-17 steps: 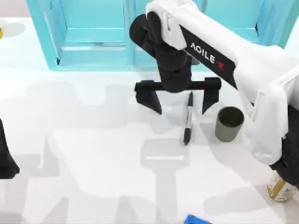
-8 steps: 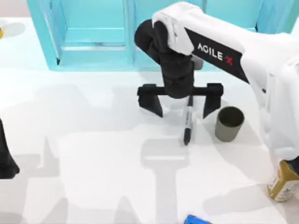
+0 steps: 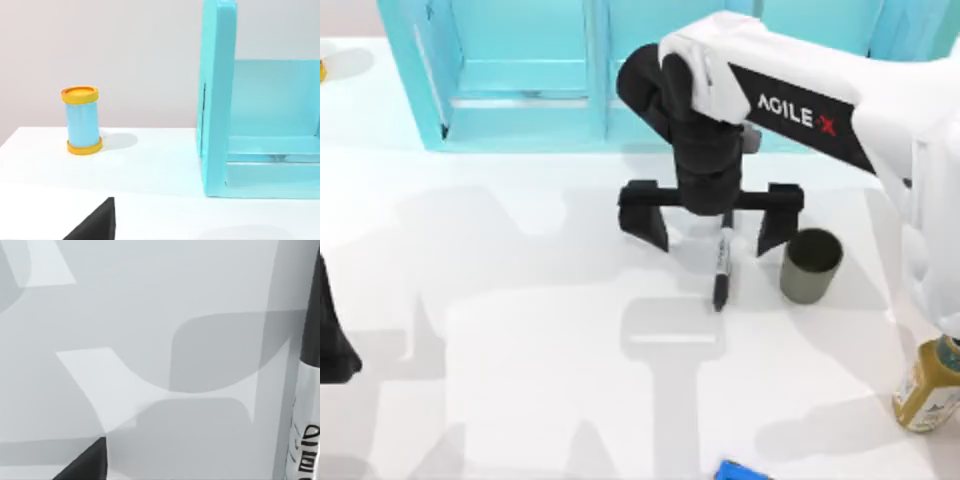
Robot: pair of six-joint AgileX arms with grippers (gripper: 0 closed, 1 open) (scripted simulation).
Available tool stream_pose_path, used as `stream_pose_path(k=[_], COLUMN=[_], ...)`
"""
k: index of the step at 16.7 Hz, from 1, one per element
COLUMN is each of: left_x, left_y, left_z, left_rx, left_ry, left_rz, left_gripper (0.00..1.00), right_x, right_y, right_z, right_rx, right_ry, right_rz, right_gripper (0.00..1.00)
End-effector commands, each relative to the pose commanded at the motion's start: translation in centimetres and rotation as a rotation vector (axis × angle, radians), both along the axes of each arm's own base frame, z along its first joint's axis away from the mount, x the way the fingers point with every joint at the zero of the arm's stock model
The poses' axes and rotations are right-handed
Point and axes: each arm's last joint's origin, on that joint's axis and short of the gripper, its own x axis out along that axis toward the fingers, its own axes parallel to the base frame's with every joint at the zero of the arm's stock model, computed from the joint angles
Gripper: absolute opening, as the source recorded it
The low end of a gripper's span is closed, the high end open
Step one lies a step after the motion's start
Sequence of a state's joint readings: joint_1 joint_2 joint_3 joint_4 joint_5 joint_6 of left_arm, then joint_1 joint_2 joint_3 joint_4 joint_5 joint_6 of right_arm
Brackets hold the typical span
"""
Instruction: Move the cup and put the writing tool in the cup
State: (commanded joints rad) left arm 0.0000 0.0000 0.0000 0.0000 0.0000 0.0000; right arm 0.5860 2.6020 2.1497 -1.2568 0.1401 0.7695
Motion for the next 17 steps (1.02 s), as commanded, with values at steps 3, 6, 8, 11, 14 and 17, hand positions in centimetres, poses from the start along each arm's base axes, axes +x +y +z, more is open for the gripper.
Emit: stream_pose_path(k=[3, 6, 8, 11, 14, 17], left_x=[0.00, 0.00, 0.00, 0.00, 0.00, 0.00], left_y=[0.00, 0.00, 0.00, 0.00, 0.00, 0.00], left_z=[0.00, 0.00, 0.00, 0.00, 0.00, 0.00], left_rx=[0.000, 0.000, 0.000, 0.000, 0.000, 0.000], left_ry=[0.000, 0.000, 0.000, 0.000, 0.000, 0.000], left_rz=[0.000, 0.000, 0.000, 0.000, 0.000, 0.000], left_gripper=[1.00, 1.00, 1.00, 1.00, 1.00, 1.00], right_x=[-0.03, -0.03, -0.03, -0.03, -0.03, -0.03], right_y=[-0.04, -0.04, -0.04, -0.04, -0.04, -0.04], right_z=[-0.05, -0.05, -0.05, -0.05, -0.05, -0.05], right_rx=[0.000, 0.000, 0.000, 0.000, 0.000, 0.000], right_ry=[0.000, 0.000, 0.000, 0.000, 0.000, 0.000], right_rz=[0.000, 0.000, 0.000, 0.000, 0.000, 0.000], right_gripper=[1.00, 1.00, 0.85, 0.62, 0.40, 0.17])
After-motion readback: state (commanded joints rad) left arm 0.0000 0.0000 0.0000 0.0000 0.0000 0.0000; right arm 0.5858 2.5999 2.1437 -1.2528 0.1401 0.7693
